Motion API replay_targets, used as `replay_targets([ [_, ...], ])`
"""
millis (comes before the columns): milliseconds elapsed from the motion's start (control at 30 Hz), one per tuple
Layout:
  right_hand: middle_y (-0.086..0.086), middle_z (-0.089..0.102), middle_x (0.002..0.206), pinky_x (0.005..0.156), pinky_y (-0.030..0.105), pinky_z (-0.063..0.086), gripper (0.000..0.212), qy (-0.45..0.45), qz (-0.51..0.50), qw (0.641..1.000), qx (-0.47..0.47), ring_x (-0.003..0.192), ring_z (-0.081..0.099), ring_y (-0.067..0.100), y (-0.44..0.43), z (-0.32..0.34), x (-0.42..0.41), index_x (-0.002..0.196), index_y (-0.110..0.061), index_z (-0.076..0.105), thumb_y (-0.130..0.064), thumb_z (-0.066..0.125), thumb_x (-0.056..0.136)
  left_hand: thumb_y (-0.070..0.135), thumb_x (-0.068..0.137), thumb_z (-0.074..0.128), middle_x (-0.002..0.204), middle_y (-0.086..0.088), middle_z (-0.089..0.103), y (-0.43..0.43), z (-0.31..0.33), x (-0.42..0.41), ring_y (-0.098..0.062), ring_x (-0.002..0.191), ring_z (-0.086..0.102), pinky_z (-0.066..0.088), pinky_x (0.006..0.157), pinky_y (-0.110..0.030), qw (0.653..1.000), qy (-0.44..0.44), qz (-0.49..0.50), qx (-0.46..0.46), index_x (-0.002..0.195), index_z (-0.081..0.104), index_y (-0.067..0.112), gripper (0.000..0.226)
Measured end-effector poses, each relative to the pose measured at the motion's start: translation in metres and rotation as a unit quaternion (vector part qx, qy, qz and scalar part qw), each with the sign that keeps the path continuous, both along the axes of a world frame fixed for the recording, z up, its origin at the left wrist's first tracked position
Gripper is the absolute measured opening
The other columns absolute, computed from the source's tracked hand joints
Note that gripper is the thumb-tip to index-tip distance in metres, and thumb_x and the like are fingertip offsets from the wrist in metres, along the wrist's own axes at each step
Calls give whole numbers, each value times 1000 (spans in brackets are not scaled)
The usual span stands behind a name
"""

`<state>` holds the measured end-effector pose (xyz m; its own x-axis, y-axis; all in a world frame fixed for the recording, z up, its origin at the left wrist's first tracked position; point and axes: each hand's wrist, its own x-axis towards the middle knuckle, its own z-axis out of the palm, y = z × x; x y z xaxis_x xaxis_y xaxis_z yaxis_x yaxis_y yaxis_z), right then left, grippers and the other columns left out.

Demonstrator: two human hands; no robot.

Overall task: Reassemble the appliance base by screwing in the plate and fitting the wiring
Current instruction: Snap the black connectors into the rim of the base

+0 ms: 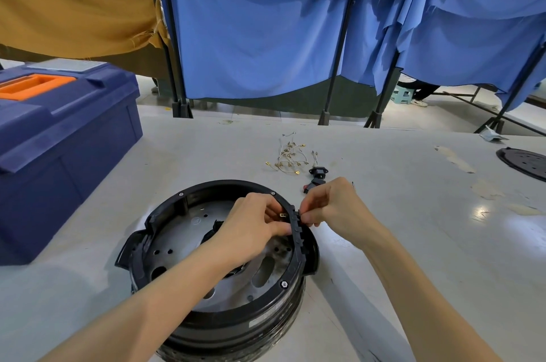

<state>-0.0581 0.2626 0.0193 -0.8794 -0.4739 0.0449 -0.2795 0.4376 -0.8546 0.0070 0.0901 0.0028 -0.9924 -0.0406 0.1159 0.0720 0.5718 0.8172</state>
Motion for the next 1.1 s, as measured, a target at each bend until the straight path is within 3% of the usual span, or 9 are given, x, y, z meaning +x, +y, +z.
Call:
replay_targets([
  [267,6,63,55,52,20,46,28,-11,4,1000,-8,50,55,12,-5,-1,1,62,-9,67,17,67,72,24,70,85,67,13,67,5,0,2,3,65,60,42,58,-7,998,15,40,-40,72,65,31,21],
  [433,8,61,58,53,24,46,29,5,11,1000,6,53,54,17,-8,-3,1,63,-10,65,16,65,74,26,70,85,72,9,69,6,2,2,-5,71,64,48,65,-17,997,14,51,-50,82,74,21,18],
  [667,8,67,61,63,29,54,20,-15,40,999,5,56,61,18,2,1,-3,66,-8,70,9,72,76,29,67,86,71,10,70,5,7,4,-2,69,65,52,67,-20,998,8,43,-50,84,75,21,23],
  [800,10,70,66,60,28,52,11,36,-80,996,-25,58,62,15,17,7,-14,72,-3,71,6,73,78,13,73,79,73,8,68,-1,12,6,-9,74,65,55,77,-33,991,16,103,-88,81,71,21,14],
  [900,5,73,80,61,19,45,7,86,-176,980,28,72,64,15,28,7,-31,86,-8,74,-3,70,85,20,88,66,93,10,65,-6,20,4,-16,96,59,47,86,-35,967,107,157,-170,97,66,26,10],
  [967,-2,71,90,65,17,42,14,96,-188,974,77,84,62,12,27,0,-41,97,-12,75,-5,66,89,31,94,59,116,7,56,-8,24,-1,-16,115,47,32,96,-29,953,148,114,-240,120,61,27,26],
  [1033,0,69,103,75,20,39,22,103,-179,972,113,91,57,12,22,-10,-47,107,-13,74,-4,64,90,42,97,51,138,5,45,-9,23,-6,-16,130,35,20,104,-28,949,125,69,-281,137,50,30,42],
  [1100,3,68,114,78,22,37,31,114,-160,971,138,98,55,17,15,-21,-54,116,-15,71,-3,62,88,49,98,43,147,3,40,-13,18,-9,-16,137,30,13,113,-30,952,77,43,-293,142,45,33,47],
])
